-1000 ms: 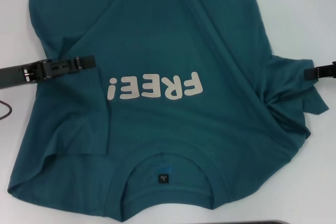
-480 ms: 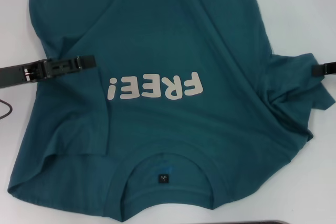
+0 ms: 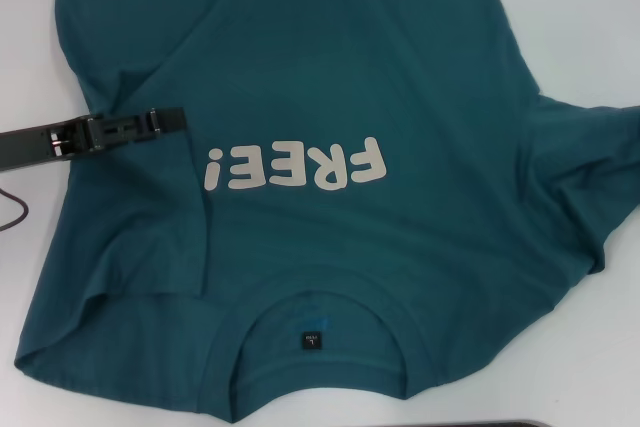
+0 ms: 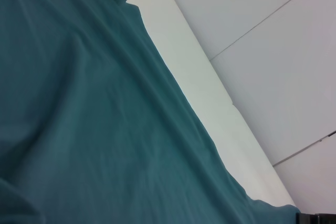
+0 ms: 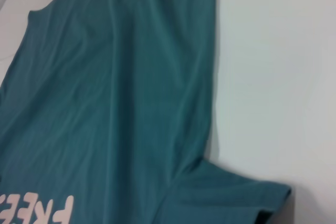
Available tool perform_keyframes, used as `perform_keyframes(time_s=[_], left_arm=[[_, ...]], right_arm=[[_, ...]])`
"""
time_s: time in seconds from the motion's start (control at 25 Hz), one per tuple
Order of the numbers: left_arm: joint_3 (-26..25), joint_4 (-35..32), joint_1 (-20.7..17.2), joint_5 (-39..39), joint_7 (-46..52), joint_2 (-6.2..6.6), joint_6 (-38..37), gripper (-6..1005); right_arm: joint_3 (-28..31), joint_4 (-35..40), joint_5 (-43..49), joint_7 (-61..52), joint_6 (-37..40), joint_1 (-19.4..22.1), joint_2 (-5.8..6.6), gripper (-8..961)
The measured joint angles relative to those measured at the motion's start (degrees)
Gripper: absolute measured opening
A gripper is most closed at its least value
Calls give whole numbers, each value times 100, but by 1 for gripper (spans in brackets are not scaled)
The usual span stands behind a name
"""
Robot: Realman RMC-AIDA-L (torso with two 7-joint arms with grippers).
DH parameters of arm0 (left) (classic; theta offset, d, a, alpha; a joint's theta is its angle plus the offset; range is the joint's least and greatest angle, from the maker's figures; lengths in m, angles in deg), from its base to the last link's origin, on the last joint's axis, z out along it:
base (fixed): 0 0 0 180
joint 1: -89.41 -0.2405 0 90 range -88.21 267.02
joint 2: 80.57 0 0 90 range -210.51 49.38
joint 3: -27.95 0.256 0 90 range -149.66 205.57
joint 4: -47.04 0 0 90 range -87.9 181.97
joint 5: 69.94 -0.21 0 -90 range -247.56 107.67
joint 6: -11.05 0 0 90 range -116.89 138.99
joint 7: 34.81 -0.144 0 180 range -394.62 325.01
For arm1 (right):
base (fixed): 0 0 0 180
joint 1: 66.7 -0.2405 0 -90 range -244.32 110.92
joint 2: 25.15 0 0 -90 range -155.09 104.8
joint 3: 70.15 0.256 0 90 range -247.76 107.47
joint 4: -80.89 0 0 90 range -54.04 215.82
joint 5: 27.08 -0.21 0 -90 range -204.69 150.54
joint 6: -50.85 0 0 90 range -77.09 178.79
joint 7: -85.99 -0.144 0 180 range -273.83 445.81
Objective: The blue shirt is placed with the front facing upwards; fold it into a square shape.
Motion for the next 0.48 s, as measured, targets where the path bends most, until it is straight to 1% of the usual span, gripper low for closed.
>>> perform_keyframes(time_s=[0.36,0.48], left_arm=[[11,-39,17,0,11,-11,-33,919],[11,-66,20,0,10,-13,-32,919]], right_arm=[[48,7,32,-79,-80,135,133,23],[48,7,35,-86,-121,166,142,23]])
